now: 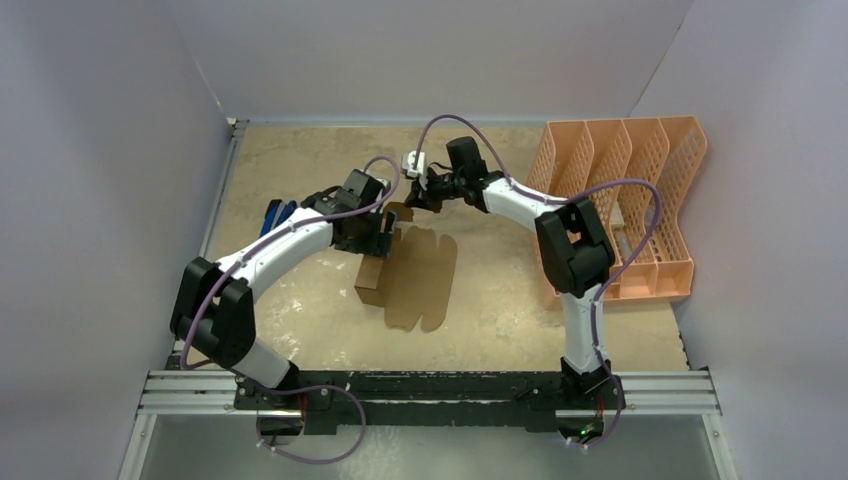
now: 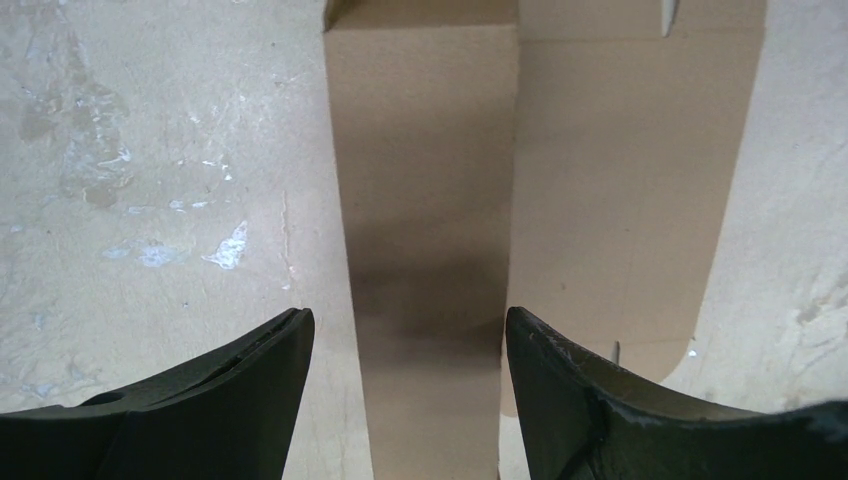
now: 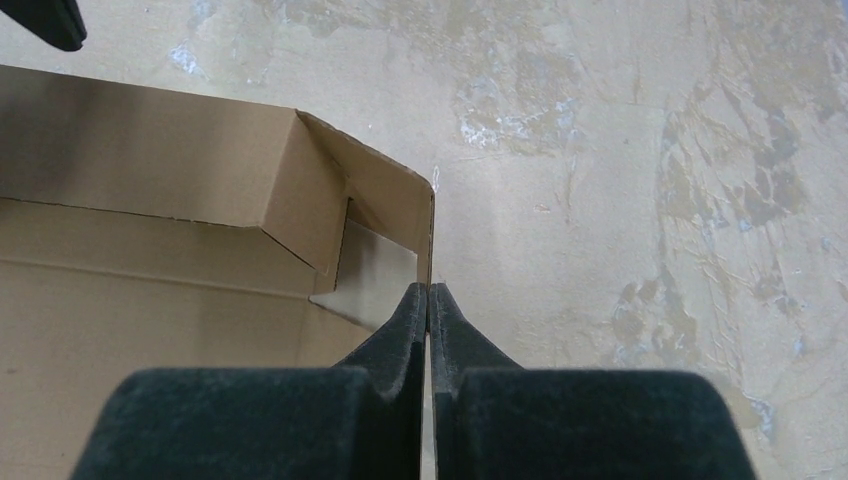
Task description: Fold the paper box
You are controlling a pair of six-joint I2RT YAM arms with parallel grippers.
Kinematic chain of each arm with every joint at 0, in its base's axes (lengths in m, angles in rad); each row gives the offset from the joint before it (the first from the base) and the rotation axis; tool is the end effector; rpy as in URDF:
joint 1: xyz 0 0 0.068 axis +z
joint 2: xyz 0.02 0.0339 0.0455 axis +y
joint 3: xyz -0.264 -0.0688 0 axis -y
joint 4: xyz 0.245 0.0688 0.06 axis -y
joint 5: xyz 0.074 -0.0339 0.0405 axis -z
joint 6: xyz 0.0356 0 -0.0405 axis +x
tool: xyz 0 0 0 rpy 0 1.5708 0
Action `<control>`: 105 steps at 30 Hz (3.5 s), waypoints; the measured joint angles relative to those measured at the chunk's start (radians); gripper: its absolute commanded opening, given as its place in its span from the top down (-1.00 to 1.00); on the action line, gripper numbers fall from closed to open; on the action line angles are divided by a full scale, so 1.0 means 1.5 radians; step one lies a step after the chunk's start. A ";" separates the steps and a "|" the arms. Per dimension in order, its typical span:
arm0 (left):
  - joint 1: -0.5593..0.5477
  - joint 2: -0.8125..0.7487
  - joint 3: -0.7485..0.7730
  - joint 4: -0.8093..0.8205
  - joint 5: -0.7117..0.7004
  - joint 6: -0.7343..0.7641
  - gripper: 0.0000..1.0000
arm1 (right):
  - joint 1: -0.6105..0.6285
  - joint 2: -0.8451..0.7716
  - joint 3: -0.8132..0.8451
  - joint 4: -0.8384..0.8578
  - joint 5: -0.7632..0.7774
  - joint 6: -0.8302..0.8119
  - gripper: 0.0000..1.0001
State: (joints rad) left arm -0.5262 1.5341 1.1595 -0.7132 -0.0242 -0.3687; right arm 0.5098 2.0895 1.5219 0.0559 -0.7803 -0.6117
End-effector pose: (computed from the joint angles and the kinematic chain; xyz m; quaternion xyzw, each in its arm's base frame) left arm 0.2695 -0.1555 0.2465 0.0735 0.9681 -0.0929 0.2207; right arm 0.4035 0.2543 0.2130 -0.5872 0.5738 0.3040 0.4833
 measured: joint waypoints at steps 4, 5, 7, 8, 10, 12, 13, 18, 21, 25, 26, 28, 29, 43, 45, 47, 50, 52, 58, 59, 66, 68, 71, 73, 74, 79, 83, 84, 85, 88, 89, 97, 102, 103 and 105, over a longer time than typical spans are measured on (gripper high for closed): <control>0.000 0.011 0.000 0.001 -0.017 0.005 -0.30 | 0.000 -0.001 -0.008 0.000 0.002 -0.005 1.00; 0.000 0.014 0.000 0.001 -0.020 0.006 -0.28 | 0.000 -0.004 -0.012 -0.001 0.003 -0.009 1.00; 0.000 0.017 0.000 0.001 -0.028 0.006 -0.23 | 0.000 -0.013 -0.023 -0.003 0.006 -0.014 1.00; 0.000 0.017 0.000 0.001 -0.032 0.003 -0.21 | 0.000 -0.021 -0.032 -0.003 0.008 -0.016 1.00; 0.000 0.017 0.000 0.005 -0.040 -0.001 -0.17 | 0.000 -0.043 -0.055 -0.004 0.014 -0.016 1.00; 0.000 0.017 0.000 0.009 -0.044 -0.005 -0.15 | 0.000 -0.066 -0.079 -0.003 0.021 -0.013 1.00; 0.000 0.017 0.000 0.011 -0.045 -0.008 -0.14 | 0.000 -0.079 -0.093 -0.002 0.025 -0.010 1.00; -0.001 0.017 0.000 0.023 -0.049 -0.014 -0.11 | 0.010 -0.125 -0.138 0.002 0.057 0.033 1.00; -0.001 0.017 -0.002 0.030 -0.053 -0.025 -0.11 | 0.024 -0.138 -0.150 0.004 0.090 0.069 1.00; -0.001 0.017 -0.006 0.033 -0.058 -0.034 -0.11 | 0.052 -0.142 -0.167 0.023 0.145 0.128 1.00; -0.001 0.017 -0.006 0.036 -0.058 -0.039 -0.11 | 0.060 -0.142 -0.171 0.031 0.166 0.150 1.00; -0.001 0.017 -0.008 0.042 -0.058 -0.042 -0.11 | 0.076 -0.142 -0.180 0.046 0.201 0.189 1.00; -0.001 0.017 -0.008 0.044 -0.058 -0.044 -0.11 | 0.085 -0.142 -0.184 0.054 0.220 0.210 1.00; 0.000 -0.011 -0.044 0.083 -0.056 -0.056 -0.40 | 0.137 -0.147 -0.239 0.179 0.353 0.409 1.00; 0.003 -0.035 -0.052 0.092 -0.054 -0.057 -0.45 | 0.137 -0.147 -0.241 0.184 0.365 0.414 1.00; 0.010 -0.065 -0.064 0.107 -0.045 -0.061 -0.49 | 0.139 -0.147 -0.241 0.186 0.374 0.417 1.00; 0.052 -0.120 -0.099 0.147 -0.012 -0.084 -0.52 | 0.142 -0.147 -0.241 0.186 0.379 0.419 1.00; 0.096 -0.144 -0.121 0.176 0.009 -0.104 -0.53 | 0.145 -0.147 -0.241 0.186 0.384 0.419 1.00; 0.149 -0.129 -0.134 0.231 0.026 -0.145 -0.53 | 0.151 -0.149 -0.241 0.182 0.387 0.419 1.00; 0.149 -0.120 -0.134 0.241 0.031 -0.151 -0.53 | 0.152 -0.150 -0.241 0.180 0.387 0.419 1.00; 0.149 -0.081 -0.166 0.321 0.072 -0.206 -0.50 | 0.154 -0.156 -0.241 0.164 0.387 0.421 1.00; 0.149 -0.081 -0.186 0.333 0.082 -0.220 -0.51 | 0.154 -0.162 -0.241 0.152 0.387 0.425 1.00; 0.149 -0.081 -0.204 0.343 0.091 -0.231 -0.50 | 0.154 -0.167 -0.241 0.139 0.387 0.431 1.00; 0.149 -0.082 -0.212 0.347 0.100 -0.231 -0.51 | 0.154 -0.169 -0.241 0.133 0.387 0.437 1.00; 0.149 -0.084 -0.216 0.350 0.103 -0.231 -0.50 | 0.154 -0.169 -0.241 0.131 0.386 0.439 1.00; 0.149 -0.101 -0.245 0.370 0.116 -0.240 -0.39 | 0.155 -0.172 -0.241 0.121 0.379 0.455 1.00; 0.149 -0.108 -0.273 0.399 0.120 -0.255 -0.31 | 0.157 -0.172 -0.241 0.120 0.366 0.473 1.00; 0.149 -0.109 -0.279 0.406 0.121 -0.259 -0.31 | 0.157 -0.172 -0.241 0.118 0.362 0.478 1.00; 0.149 -0.109 -0.284 0.413 0.121 -0.263 -0.31 | 0.157 -0.172 -0.241 0.117 0.359 0.482 1.00; 0.149 -0.111 -0.296 0.433 0.121 -0.272 -0.31 | 0.157 -0.172 -0.241 0.115 0.347 0.492 1.00; 0.149 -0.111 -0.299 0.441 0.121 -0.275 -0.31 | 0.157 -0.173 -0.241 0.114 0.339 0.496 1.00; 0.149 -0.119 -0.315 0.476 0.121 -0.286 -0.36 | 0.157 -0.173 -0.243 0.111 0.266 0.503 0.93; 0.150 -0.136 -0.332 0.492 0.121 -0.289 -0.36 | 0.157 -0.171 -0.243 0.115 0.224 0.502 0.91; 0.150 -0.139 -0.336 0.498 0.121 -0.289 -0.36 | 0.157 -0.170 -0.243 0.116 0.216 0.500 0.90; 0.150 -0.144 -0.342 0.507 0.122 -0.289 -0.36 | 0.157 -0.165 -0.243 0.123 0.200 0.497 0.87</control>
State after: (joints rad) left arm -0.3012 1.3182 0.6468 0.0471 0.1581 -0.8024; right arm 0.7448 1.8416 1.1568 0.2401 -0.4805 0.1341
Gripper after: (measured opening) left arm 0.681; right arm 0.048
